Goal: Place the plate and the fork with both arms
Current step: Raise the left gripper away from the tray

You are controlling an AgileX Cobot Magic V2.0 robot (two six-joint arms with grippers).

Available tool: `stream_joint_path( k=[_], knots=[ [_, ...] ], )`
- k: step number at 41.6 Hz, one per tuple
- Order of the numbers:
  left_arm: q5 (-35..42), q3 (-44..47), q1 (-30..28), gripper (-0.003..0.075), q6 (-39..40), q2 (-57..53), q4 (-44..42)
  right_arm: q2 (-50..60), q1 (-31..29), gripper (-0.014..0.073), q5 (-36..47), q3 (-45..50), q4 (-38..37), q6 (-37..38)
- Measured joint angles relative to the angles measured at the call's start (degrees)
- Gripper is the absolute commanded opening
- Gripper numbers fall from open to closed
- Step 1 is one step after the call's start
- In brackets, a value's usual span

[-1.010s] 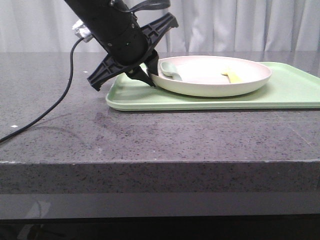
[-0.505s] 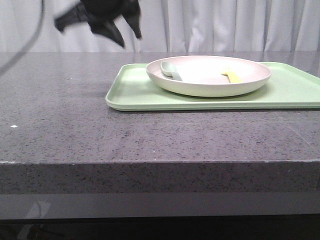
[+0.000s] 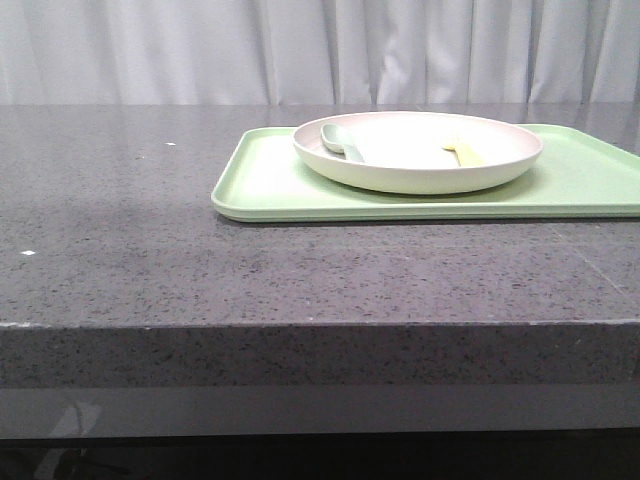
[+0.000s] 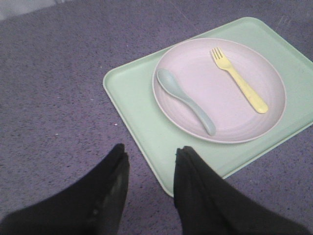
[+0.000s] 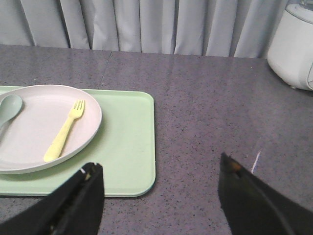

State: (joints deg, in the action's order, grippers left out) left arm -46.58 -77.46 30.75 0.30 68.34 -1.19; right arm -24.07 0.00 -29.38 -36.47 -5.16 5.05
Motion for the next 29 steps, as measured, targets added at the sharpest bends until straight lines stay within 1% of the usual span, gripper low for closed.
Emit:
stream_joint_path(
  k=[10,14,17,19,23,29],
  knots=[
    [0.00,14.97,-3.55,0.0237,-2.15,-17.68,0.78,0.00,0.00,0.0519,-0.10,0.00,0.11,0.00],
    [0.00,20.97,-3.88,0.0237,-2.15,-22.85,1.72,0.00,0.00,0.0519,-1.16,-0.24,1.81,0.00],
    [0.00,24.21,-4.03,0.0237,-2.15,-26.27,2.39,-0.53,0.00,0.0519,-3.46,-1.37,4.36,0.00],
    [0.00,25.40,-4.07,0.0237,-2.15,-27.70,2.77,-1.61,0.00,0.0519,-5.52,-2.55,6.10,-0.96],
    [0.00,26.20,-4.16,0.0237,-2.15,-28.90,3.16,-4.76,0.81,0.0519,-10.78,-5.54,10.03,-5.43],
    [0.00,26.38,-4.16,0.0237,-2.15,-29.04,3.16,-12.30,4.80,0.0519,-17.86,-11.43,17.08,-13.25]
  ],
)
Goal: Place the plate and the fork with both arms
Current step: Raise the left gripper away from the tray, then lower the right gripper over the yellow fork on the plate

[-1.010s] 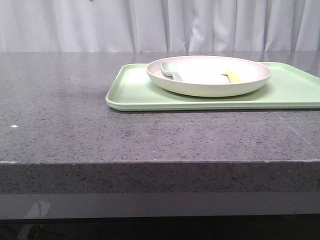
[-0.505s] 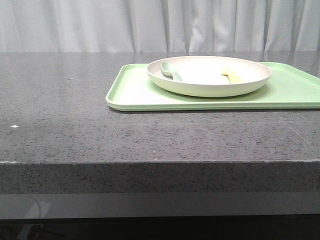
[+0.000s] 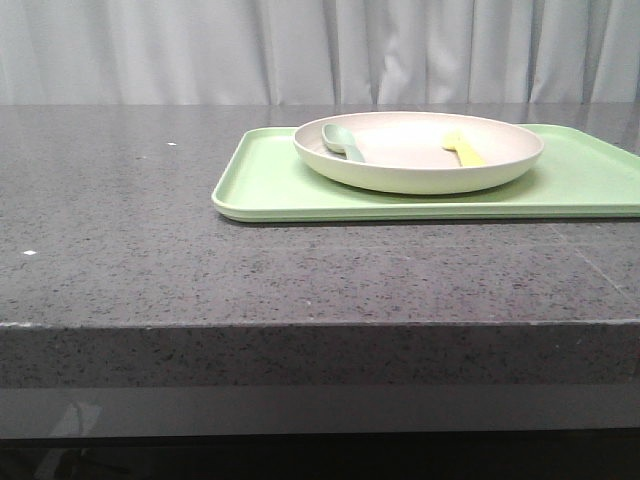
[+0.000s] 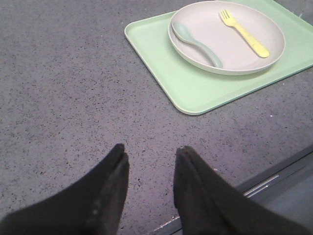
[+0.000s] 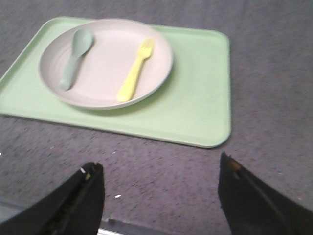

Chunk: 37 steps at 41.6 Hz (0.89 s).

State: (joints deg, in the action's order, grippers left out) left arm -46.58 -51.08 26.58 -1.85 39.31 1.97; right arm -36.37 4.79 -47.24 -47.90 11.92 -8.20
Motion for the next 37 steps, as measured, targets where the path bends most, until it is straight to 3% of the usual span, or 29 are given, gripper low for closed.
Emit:
stream_joint_path(
  k=[4,12,23,37],
  knots=[
    [0.00,0.00,0.00,0.0237,0.00,0.00,0.00,-6.28,3.64,0.0505,-4.19,-4.60,2.05,-3.15],
    [0.00,0.00,0.00,0.0237,0.00,0.00,0.09,-19.73,9.17,0.0358,-10.17,-13.86,1.95,-4.21],
    [0.00,0.00,0.00,0.0237,0.00,0.00,0.09,-37.76,10.28,0.0354,-13.63,-26.79,0.86,-2.38],
    [0.00,0.00,0.00,0.0237,0.00,0.00,0.09,-54.48,10.37,0.0351,-15.66,-39.99,-5.52,6.84]
  ],
)
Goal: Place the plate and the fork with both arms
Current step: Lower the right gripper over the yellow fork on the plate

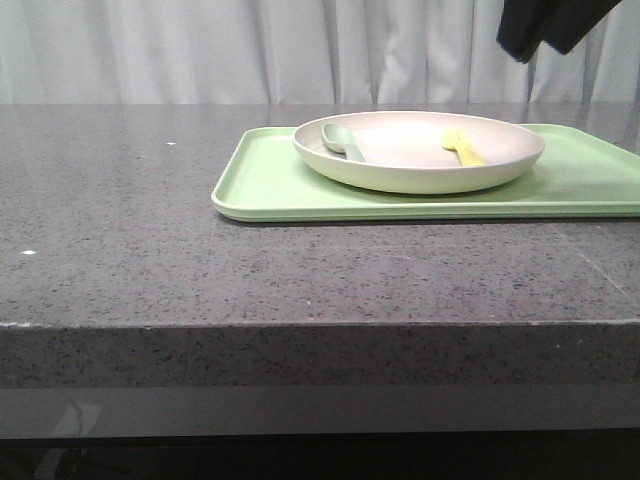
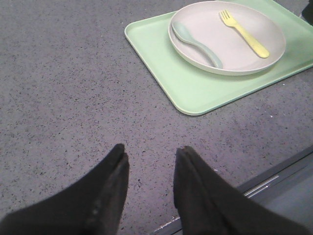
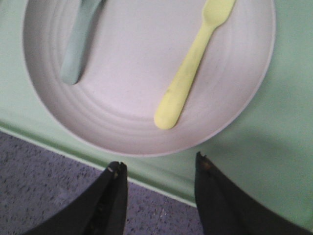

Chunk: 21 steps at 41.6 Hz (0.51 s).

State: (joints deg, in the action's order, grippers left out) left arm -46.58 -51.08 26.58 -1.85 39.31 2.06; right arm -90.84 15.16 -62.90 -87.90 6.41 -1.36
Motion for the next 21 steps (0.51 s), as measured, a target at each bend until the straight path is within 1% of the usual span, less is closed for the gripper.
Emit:
stream_joint_path(
  k=[13,21],
  knots=[
    [0.00,0.00,0.00,0.0237,0.00,0.00,0.00,-11.76,0.00,0.0351,-4.17,-10.26,-1.26,3.32],
    [0.00,0.00,0.00,0.0237,0.00,0.00,0.00,-15.44,0.00,0.0351,-2.64,-12.71,-1.35,3.50]
  ],
)
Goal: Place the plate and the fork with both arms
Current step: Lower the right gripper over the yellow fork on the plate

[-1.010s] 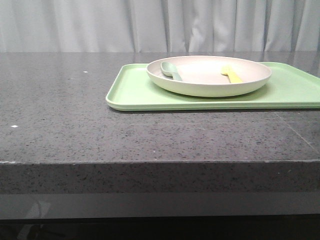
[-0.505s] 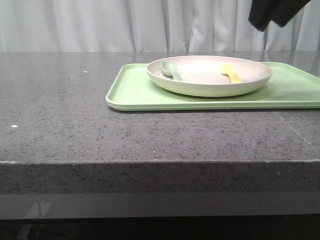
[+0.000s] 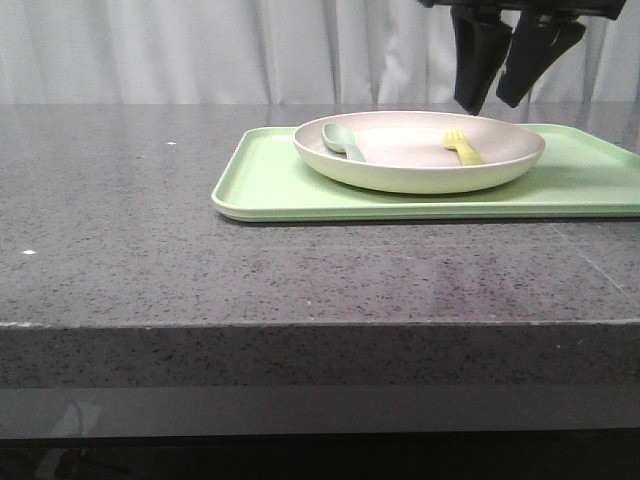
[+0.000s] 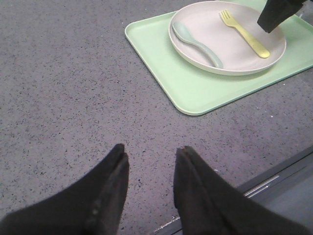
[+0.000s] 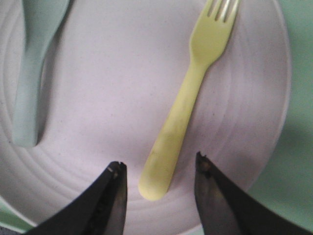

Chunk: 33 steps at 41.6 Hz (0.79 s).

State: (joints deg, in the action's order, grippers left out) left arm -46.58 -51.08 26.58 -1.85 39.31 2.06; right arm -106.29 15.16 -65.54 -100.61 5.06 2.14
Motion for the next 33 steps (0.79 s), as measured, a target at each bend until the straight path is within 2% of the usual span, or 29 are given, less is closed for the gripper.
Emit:
stream_joint_path(
  k=[7,18,33],
  knots=[
    [0.00,0.00,0.00,0.0237,0.00,0.00,0.00,-1.85,0.00,0.0351,0.51,-1.18,0.00,0.27],
    [0.00,0.00,0.00,0.0237,0.00,0.00,0.00,-9.42,0.00,0.0351,-4.83,-10.27,-0.13,4.88],
    [0.00,0.00,0.00,0.0237,0.00,0.00,0.00,-15.64,0.00,0.0351,-5.24,-17.66,-0.34,9.92]
  ],
)
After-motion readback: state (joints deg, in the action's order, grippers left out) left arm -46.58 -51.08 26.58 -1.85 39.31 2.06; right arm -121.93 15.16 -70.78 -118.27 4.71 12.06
